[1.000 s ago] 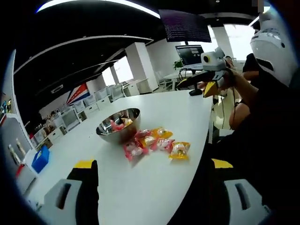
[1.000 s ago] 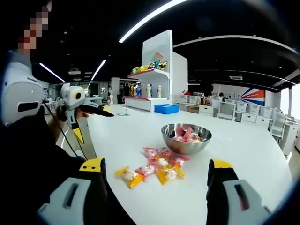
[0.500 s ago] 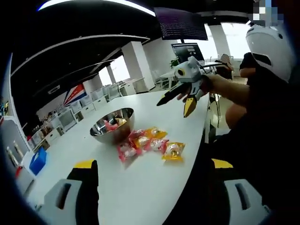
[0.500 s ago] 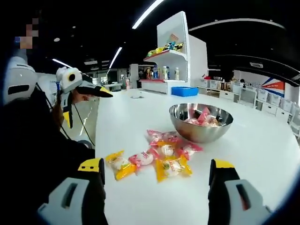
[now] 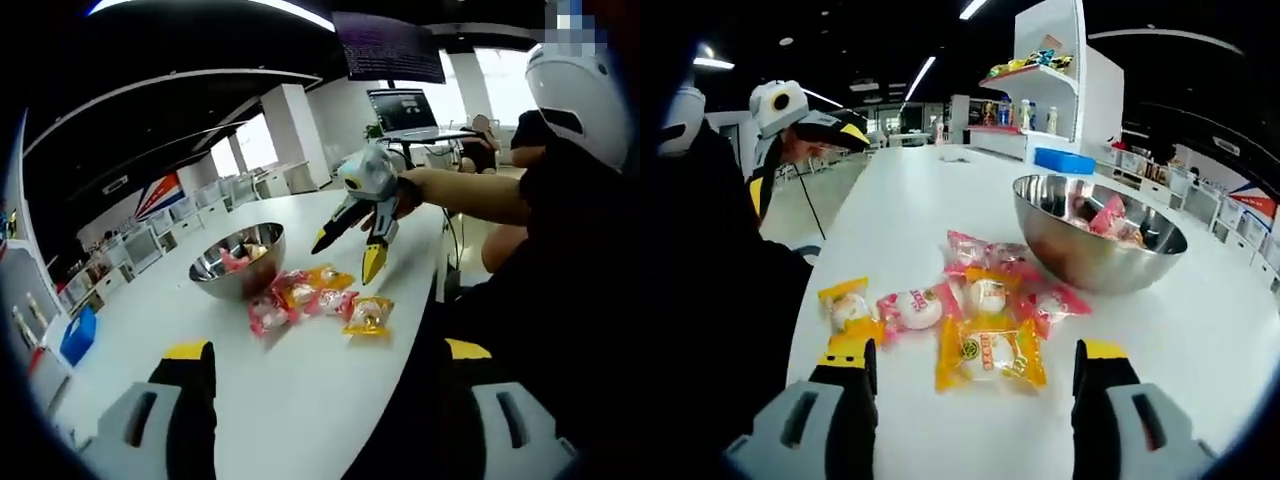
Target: Pick up the marshmallows scattered on the table and place them into the bowl on the table
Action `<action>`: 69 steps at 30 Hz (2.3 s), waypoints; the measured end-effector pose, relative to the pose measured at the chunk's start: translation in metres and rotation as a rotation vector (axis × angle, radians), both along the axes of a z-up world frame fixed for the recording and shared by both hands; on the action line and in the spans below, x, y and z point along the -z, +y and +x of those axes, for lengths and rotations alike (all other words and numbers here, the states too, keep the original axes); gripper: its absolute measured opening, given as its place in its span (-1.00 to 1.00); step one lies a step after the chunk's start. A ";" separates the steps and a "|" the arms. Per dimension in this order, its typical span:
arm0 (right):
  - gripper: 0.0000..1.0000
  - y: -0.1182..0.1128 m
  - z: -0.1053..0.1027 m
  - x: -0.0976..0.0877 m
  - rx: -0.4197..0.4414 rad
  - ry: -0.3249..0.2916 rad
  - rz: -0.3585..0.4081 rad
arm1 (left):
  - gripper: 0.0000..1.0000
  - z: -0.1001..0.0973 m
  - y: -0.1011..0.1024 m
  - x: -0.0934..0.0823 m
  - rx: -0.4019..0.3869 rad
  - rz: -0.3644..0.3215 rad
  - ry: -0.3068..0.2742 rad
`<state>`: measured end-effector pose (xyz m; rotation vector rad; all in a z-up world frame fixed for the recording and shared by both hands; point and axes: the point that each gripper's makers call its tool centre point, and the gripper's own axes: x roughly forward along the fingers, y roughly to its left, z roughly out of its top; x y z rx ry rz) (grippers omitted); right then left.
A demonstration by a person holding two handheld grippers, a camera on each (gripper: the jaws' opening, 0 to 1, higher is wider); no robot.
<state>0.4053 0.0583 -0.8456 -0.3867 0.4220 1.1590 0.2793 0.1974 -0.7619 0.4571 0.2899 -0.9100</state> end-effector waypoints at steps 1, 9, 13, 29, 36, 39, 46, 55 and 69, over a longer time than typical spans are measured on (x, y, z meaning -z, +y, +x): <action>0.48 0.002 0.000 0.003 0.000 0.006 -0.005 | 0.81 0.000 0.000 0.001 0.000 0.001 0.001; 0.33 0.007 0.003 0.016 0.012 0.008 -0.019 | 0.82 0.000 0.001 0.004 0.000 -0.004 0.013; -0.04 0.007 -0.001 0.018 0.010 0.040 0.001 | 0.82 0.001 0.002 0.004 -0.002 -0.004 0.015; -0.33 0.007 -0.002 0.016 0.010 0.033 0.041 | 0.82 0.000 0.000 0.009 -0.012 -0.002 0.023; -0.39 0.008 -0.005 0.015 0.007 0.032 0.047 | 0.82 -0.002 -0.003 0.007 0.002 -0.023 0.031; -0.42 0.008 -0.004 0.014 0.011 0.030 0.047 | 0.82 -0.002 -0.003 0.007 0.003 -0.020 0.029; -0.53 0.005 0.002 0.014 0.056 0.034 0.054 | 0.81 -0.002 -0.003 0.011 0.003 -0.009 0.033; -0.60 0.000 0.004 0.013 0.126 0.096 0.072 | 0.81 -0.003 -0.004 0.011 0.005 -0.005 0.030; -0.61 -0.001 0.001 0.014 0.132 0.072 0.031 | 0.80 0.000 -0.001 0.011 -0.006 0.008 0.022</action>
